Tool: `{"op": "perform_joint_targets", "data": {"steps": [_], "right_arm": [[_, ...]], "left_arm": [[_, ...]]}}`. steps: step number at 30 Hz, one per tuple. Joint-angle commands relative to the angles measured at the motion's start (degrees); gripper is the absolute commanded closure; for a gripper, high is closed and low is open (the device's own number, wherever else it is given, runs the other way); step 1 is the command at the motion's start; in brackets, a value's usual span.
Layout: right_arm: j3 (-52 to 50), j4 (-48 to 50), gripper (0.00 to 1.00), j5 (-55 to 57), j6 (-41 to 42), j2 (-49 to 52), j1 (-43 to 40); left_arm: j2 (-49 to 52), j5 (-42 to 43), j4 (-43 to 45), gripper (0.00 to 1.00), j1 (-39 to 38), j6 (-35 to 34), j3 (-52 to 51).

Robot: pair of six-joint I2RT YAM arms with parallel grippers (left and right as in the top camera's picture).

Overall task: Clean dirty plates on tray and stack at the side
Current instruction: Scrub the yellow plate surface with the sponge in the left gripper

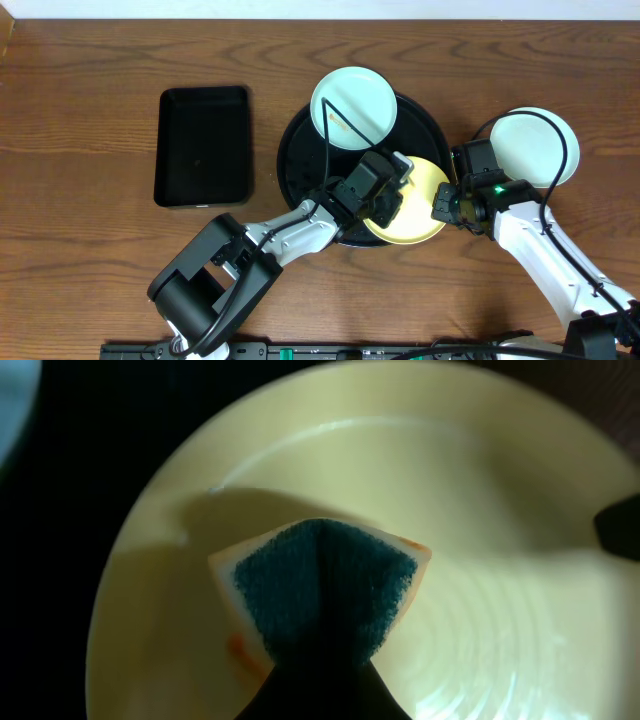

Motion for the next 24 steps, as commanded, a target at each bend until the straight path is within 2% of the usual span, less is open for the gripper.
{"op": "perform_joint_targets", "data": {"steps": [1,15,24], "right_arm": [[-0.42,-0.20,0.99,-0.72,0.42,0.04,0.35],[-0.44,-0.20,0.99,-0.72,0.44,0.04,0.35],[-0.44,-0.17,0.99,-0.70,0.42,0.04,0.33]], "left_arm": [[1.33,-2.34,0.55,0.92,-0.11,1.11,-0.52],[3.32,-3.74,0.96,0.92,-0.07,2.64,-0.52],[3.89,-3.74,5.03,0.92,0.52,4.98,-0.52]]}}
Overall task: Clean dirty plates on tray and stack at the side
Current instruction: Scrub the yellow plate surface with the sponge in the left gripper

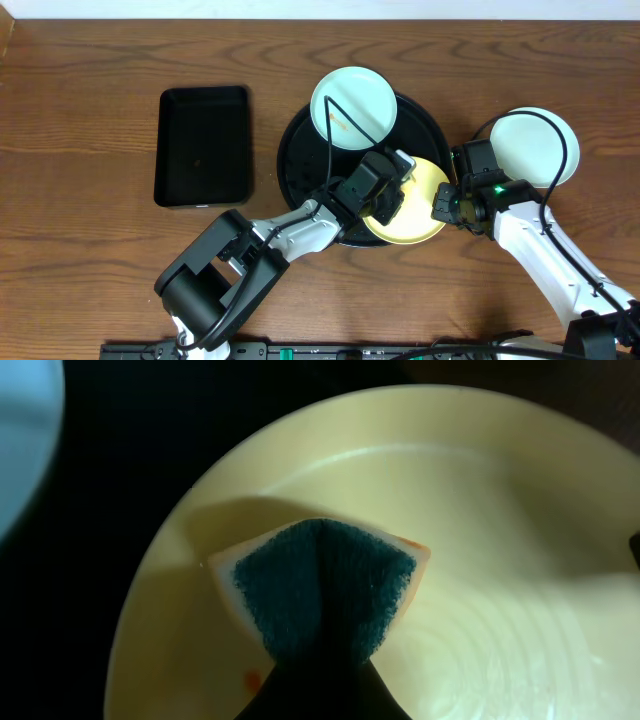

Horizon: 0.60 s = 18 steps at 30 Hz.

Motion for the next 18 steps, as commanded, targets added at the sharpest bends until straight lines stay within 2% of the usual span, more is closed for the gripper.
{"op": "perform_joint_targets", "data": {"steps": [1,18], "right_arm": [[-0.42,-0.17,0.99,-0.70,0.42,0.04,0.33],[-0.42,-0.20,0.99,-0.70,0.42,0.04,0.33]], "left_arm": [[2.03,-1.31,1.01,0.92,0.66,2.29,-0.52],[2.05,-1.31,4.07,0.93,1.42,4.46,-0.52]]}}
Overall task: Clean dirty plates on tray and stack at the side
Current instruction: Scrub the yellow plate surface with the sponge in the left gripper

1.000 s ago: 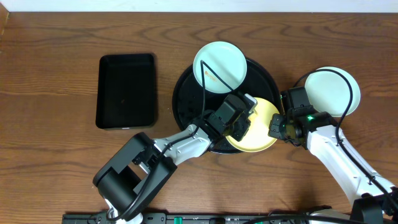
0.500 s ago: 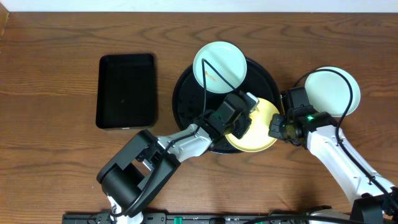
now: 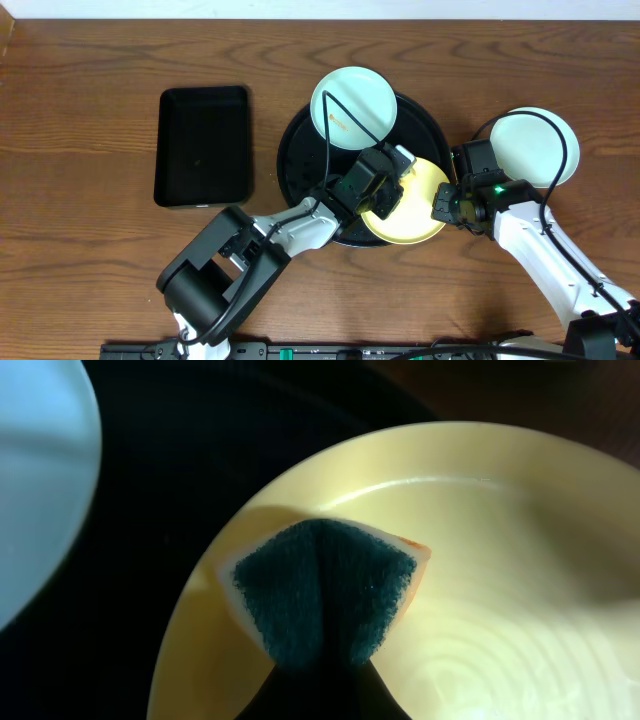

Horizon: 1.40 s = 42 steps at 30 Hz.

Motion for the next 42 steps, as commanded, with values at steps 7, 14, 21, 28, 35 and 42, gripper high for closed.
{"op": "perform_joint_targets", "data": {"steps": [7,14,21,28,35,42], "right_arm": [[-0.42,-0.20,0.99,-0.70,0.44,0.04,0.33],[-0.42,-0.20,0.99,-0.68,0.42,0.04,0.33],[-0.42,-0.20,0.99,-0.46,0.42,0.04,0.33],[-0.42,-0.13,0.99,-0.44,0.42,0.04,0.33],[-0.42,0.00,0.99,-0.46,0.42,0.04,0.33],[-0.42,0.02,0.99,-0.46,0.42,0.04,0.33]], "left_arm": [[1.20,-0.90,3.04,0.92,0.81,1.46,-0.52],[0.81,2.86,11.06,0.92,4.39,1.36,-0.35],[-7.21,9.68,11.39,0.92,7.34,-3.26,1.53],[-13.22,9.94,-6.95,0.92,7.13,-2.34,1.53],[-11.47,10.27,-16.44,0.92,6.08,1.46,-0.70],[-8.26,10.27,-13.57,0.92,3.37,2.45,-2.05]]}}
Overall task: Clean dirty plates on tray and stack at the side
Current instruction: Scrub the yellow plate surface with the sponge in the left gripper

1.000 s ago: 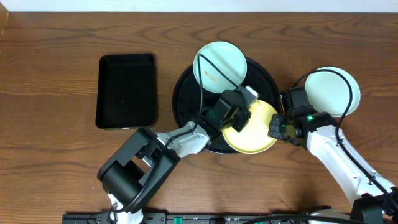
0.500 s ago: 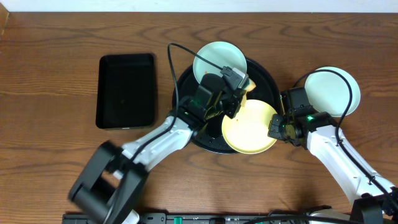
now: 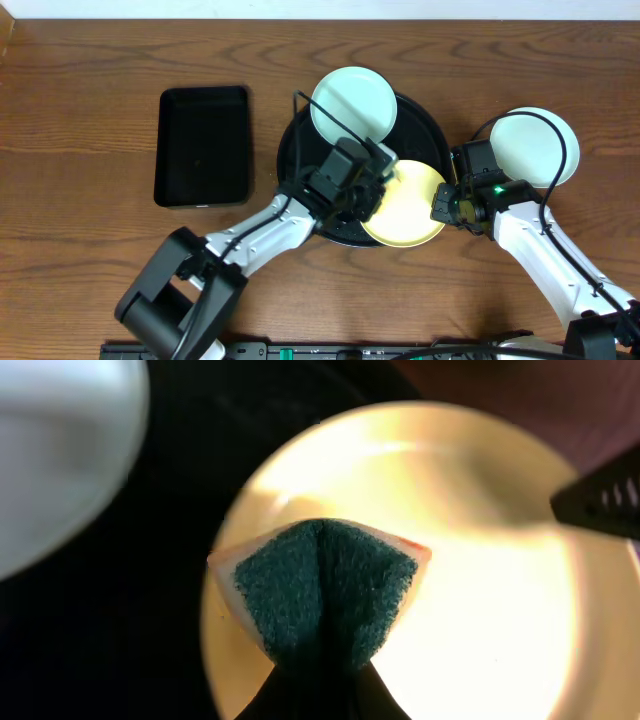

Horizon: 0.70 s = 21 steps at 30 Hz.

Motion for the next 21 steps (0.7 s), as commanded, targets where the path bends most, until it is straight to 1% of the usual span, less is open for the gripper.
{"op": "perform_joint_targets", "data": {"steps": [1,6,13,21], "right_arm": [[-0.35,0.02,0.99,0.02,0.42,0.04,0.28],[-0.35,0.00,0.99,0.02,0.42,0.04,0.28],[-0.35,0.00,0.99,0.02,0.42,0.04,0.28],[-0.35,0.00,0.99,0.02,0.42,0.04,0.28]], "left_arm": [[2.16,0.92,0.90,0.92,-1.25,1.60,-0.37],[4.72,0.90,2.19,0.92,-1.95,1.66,-0.42],[5.40,0.72,8.50,0.92,-1.14,2.25,-0.42],[7.74,0.72,10.16,0.92,-1.03,3.13,-0.42]]}}
